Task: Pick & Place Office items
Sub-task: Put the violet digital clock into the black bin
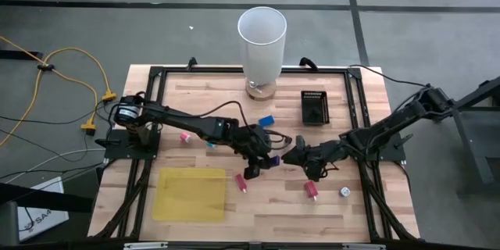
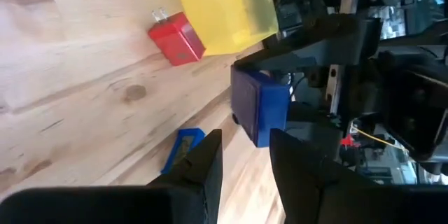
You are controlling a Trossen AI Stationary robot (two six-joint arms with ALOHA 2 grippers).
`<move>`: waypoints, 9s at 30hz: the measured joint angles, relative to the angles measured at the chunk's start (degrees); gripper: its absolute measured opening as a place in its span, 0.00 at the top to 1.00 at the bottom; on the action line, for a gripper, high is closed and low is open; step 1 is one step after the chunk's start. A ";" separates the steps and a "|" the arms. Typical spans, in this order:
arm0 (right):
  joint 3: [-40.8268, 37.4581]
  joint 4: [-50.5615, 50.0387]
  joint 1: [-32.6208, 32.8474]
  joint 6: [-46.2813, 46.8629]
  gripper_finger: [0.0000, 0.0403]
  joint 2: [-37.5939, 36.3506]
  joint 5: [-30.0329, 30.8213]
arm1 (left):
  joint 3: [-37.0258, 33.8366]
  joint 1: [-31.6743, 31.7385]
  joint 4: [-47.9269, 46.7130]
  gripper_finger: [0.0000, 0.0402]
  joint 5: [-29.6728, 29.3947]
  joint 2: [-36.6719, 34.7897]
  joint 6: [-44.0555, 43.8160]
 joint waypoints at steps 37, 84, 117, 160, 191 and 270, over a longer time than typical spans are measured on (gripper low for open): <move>0.00 4.54 1.81 3.23 0.74 2.45 -1.72 | -0.02 -1.34 0.43 0.60 0.35 2.54 -0.62; 0.00 13.80 -1.75 1.32 0.74 9.05 -8.17 | 0.01 -1.23 2.62 0.60 0.32 2.45 0.37; 0.00 14.20 -1.69 9.21 0.74 9.93 -13.54 | 0.06 -2.46 -0.57 0.60 0.26 2.45 0.33; 0.04 18.71 -1.68 8.84 0.82 13.47 -13.18 | -0.02 -2.41 -0.37 0.60 0.33 2.73 0.68; -0.04 18.53 -1.68 9.24 0.83 13.49 -13.16 | 0.04 -2.30 0.33 0.44 -1.66 2.73 0.87; 0.02 -26.02 -2.36 33.26 0.85 -20.48 7.71 | 0.04 -2.30 1.40 0.37 -1.20 2.73 2.88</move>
